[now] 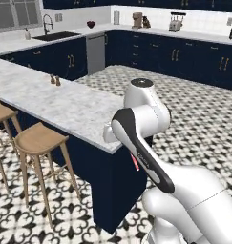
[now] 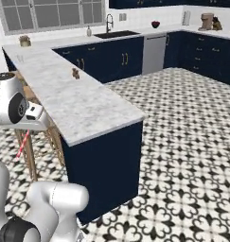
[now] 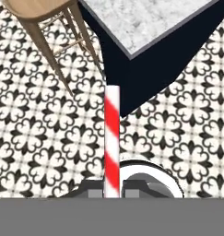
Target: Take a straw from the drawer in front and place it inside the glass cup on the dining counter.
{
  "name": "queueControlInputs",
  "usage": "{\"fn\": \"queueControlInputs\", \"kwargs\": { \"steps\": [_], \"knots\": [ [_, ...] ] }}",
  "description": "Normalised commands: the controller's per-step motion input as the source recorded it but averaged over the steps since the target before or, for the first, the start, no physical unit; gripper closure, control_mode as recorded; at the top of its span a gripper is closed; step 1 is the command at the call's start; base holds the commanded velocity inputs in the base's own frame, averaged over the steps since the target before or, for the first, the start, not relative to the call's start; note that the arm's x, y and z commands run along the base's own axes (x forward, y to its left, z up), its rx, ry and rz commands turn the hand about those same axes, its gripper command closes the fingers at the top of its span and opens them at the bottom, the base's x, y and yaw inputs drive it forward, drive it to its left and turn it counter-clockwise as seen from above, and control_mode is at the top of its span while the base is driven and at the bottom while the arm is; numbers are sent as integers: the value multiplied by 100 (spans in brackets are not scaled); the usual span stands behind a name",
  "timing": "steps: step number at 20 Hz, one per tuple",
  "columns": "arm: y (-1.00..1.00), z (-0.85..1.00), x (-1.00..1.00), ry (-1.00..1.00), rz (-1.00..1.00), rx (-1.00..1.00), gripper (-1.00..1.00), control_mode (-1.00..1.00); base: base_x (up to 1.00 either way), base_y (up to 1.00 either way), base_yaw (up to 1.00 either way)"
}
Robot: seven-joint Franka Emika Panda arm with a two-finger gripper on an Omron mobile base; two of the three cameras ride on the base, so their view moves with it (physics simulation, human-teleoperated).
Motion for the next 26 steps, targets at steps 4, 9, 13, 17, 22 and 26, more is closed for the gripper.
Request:
{"fn": "queueControlInputs", "kwargs": {
  "steps": [4,9,13,17,22,26],
  "knots": [
    [0,0,0,0,0,0,100,100,0,100,-41],
    [0,0,0,0,0,0,100,100,0,100,-39],
    [0,0,0,0,0,0,100,100,0,100,-38],
    [0,0,0,0,0,0,100,100,0,100,-37],
    [0,0,0,0,0,0,100,100,-5,100,-34],
    [0,0,0,0,0,0,100,100,-33,100,-29]
  ]
}}
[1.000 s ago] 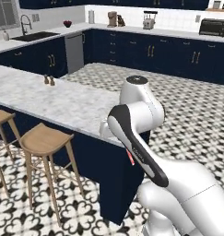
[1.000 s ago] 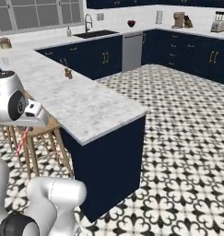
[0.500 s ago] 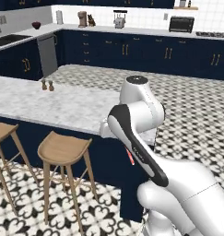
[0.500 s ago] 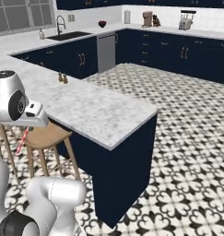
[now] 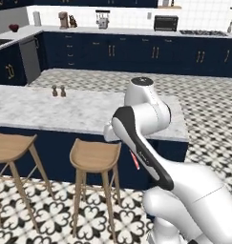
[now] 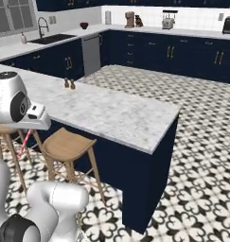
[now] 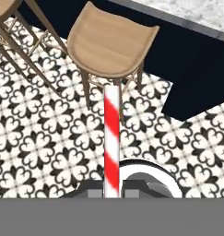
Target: Take a straw from the drawer in front and place it inside the glass cup on the dining counter.
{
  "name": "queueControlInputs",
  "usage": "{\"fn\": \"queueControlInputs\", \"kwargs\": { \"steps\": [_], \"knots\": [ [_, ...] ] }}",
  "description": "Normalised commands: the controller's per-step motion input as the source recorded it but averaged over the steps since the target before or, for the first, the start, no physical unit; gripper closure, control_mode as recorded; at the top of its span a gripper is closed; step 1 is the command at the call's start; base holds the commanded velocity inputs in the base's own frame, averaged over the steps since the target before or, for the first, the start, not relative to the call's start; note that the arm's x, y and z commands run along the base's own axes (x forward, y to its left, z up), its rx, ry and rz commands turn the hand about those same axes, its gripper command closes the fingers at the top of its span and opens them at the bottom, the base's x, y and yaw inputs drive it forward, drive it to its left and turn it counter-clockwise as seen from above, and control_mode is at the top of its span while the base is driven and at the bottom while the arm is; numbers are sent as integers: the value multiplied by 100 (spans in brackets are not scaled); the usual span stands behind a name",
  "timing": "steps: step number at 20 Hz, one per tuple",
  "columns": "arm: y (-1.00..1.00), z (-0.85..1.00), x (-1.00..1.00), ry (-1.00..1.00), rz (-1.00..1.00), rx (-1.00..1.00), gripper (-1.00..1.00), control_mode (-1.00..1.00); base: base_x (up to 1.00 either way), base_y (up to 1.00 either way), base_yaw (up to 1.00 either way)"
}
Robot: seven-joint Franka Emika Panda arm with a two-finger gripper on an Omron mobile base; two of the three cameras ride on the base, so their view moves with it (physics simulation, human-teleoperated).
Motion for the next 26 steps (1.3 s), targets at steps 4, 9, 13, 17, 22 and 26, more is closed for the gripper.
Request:
{"fn": "queueControlInputs", "kwargs": {
  "steps": [4,9,13,17,22,26],
  "knots": [
    [0,0,0,0,0,0,100,100,-26,100,-29],
    [0,0,0,0,0,0,100,100,-12,100,-30],
    [0,0,0,0,0,0,100,100,-3,100,-31],
    [0,0,0,0,0,0,100,100,-3,100,-31],
    [0,0,0,0,0,0,100,100,-8,100,-30],
    [0,0,0,0,0,0,100,100,-14,100,-29]
  ]
}}
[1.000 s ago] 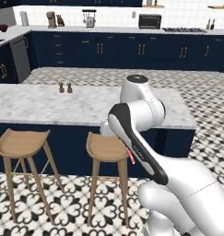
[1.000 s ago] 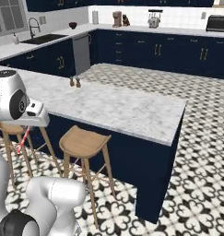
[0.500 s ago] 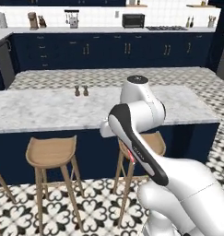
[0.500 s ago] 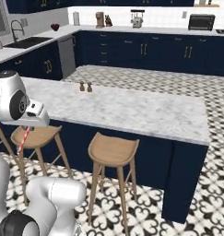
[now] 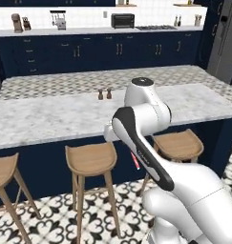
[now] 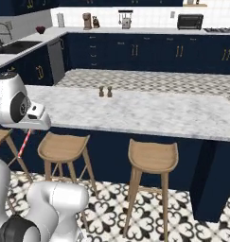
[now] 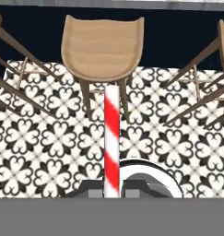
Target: Take a straw from the drawer in front and place it inside the glass cup on the dining counter.
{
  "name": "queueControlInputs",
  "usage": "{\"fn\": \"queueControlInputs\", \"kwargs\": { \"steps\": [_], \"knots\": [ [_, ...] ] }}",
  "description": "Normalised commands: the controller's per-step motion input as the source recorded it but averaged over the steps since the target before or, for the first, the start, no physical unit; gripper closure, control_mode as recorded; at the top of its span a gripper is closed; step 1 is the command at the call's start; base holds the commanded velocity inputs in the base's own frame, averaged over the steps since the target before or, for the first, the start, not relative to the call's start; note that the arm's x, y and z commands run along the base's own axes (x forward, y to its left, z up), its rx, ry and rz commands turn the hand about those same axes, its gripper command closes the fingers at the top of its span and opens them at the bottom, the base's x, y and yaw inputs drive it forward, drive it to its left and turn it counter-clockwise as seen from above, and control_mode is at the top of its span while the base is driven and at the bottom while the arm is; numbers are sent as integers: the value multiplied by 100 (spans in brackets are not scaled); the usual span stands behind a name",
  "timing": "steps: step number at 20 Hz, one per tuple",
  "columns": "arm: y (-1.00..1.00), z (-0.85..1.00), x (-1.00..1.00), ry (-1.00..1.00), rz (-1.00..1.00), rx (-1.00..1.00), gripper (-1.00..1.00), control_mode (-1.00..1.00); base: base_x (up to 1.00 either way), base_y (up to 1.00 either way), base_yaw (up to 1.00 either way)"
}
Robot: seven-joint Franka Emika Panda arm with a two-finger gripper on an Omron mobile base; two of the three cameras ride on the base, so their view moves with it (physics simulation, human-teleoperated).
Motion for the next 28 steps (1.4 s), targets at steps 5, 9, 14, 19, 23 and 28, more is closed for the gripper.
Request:
{"fn": "queueControlInputs", "kwargs": {
  "steps": [5,9,14,19,23,28],
  "knots": [
    [0,0,0,0,0,0,100,100,-20,100,-28],
    [0,0,0,0,0,0,100,100,-15,100,-26],
    [0,0,0,0,0,0,100,100,-8,100,-18],
    [0,0,0,0,0,0,100,100,0,100,-3],
    [0,0,0,0,0,0,100,100,9,100,0],
    [0,0,0,0,0,0,100,100,49,74,0]
  ]
}}
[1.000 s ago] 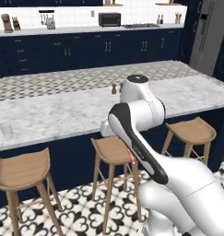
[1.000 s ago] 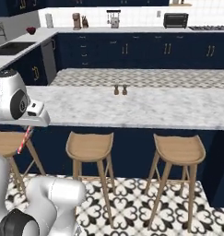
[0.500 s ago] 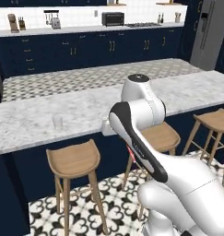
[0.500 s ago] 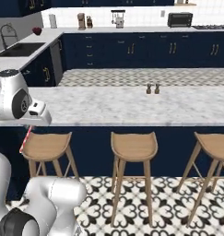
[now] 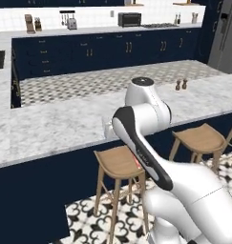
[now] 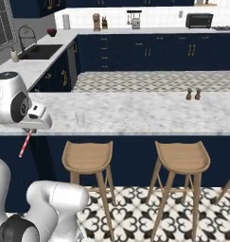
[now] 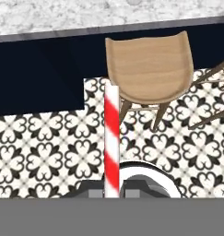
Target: Take a straw from the drawer in front and place it inside the glass cup on the dining counter.
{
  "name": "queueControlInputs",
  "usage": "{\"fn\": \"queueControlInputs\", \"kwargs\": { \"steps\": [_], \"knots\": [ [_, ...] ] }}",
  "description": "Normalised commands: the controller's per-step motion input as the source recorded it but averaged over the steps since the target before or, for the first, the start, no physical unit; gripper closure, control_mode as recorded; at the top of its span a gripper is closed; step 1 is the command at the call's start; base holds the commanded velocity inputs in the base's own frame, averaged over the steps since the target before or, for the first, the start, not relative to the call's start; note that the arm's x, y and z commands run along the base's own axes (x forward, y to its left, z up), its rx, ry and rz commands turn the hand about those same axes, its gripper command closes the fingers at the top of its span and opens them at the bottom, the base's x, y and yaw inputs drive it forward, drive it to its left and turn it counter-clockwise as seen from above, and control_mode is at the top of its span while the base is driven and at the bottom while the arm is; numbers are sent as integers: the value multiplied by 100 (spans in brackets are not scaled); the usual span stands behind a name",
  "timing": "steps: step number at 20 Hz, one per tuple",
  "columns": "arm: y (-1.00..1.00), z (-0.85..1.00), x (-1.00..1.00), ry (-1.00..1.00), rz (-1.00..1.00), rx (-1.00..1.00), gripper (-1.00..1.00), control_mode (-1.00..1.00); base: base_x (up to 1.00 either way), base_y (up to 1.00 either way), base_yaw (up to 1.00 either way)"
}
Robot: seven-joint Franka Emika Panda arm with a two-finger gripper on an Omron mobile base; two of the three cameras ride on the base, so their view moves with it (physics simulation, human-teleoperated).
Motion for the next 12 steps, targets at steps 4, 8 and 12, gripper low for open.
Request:
{"fn": "queueControlInputs", "kwargs": {
  "steps": [4,8,12],
  "knots": [
    [0,0,0,0,0,0,100,100,95,22,0],
    [0,0,0,0,0,0,100,100,100,0,0],
    [0,0,0,0,0,0,100,100,97,10,0]
  ]
}}
